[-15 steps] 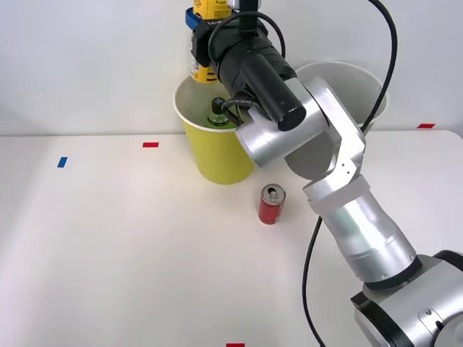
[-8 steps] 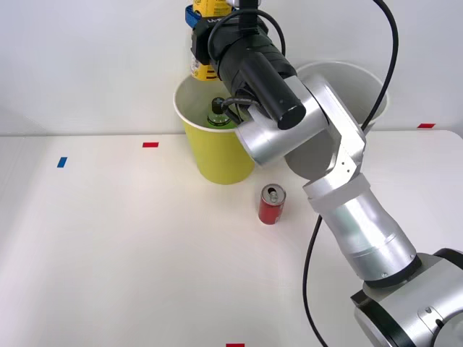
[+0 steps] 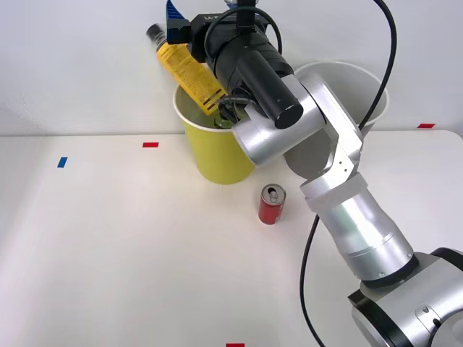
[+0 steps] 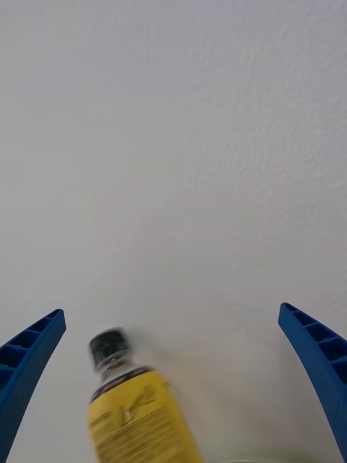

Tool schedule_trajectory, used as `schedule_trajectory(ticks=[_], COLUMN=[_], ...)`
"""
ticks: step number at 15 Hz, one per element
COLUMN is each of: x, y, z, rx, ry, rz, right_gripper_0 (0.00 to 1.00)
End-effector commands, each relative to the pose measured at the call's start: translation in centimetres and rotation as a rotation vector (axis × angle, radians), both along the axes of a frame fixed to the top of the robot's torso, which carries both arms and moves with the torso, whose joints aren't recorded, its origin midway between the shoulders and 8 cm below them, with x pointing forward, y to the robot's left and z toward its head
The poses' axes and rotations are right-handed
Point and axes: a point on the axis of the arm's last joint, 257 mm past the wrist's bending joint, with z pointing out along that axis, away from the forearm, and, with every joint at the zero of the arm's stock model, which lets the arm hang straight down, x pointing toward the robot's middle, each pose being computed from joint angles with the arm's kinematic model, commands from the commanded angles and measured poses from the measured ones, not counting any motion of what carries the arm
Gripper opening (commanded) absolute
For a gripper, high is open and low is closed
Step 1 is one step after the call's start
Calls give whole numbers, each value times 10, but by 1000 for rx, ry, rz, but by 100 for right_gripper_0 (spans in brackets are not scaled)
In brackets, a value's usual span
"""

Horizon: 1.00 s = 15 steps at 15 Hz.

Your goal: Put cans in the gray bin, plastic bottles in the light green bin

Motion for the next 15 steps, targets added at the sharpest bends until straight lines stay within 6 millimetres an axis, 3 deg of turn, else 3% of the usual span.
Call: schedule_trajectory(ticks=[1, 12, 15], x=[-1, -1, -12], y=[1, -3, -11], z=[0, 3, 3], rx=[3, 15, 67], ry=[1, -18, -67], rz=[3, 17, 91], right_gripper_0=[100, 100, 100])
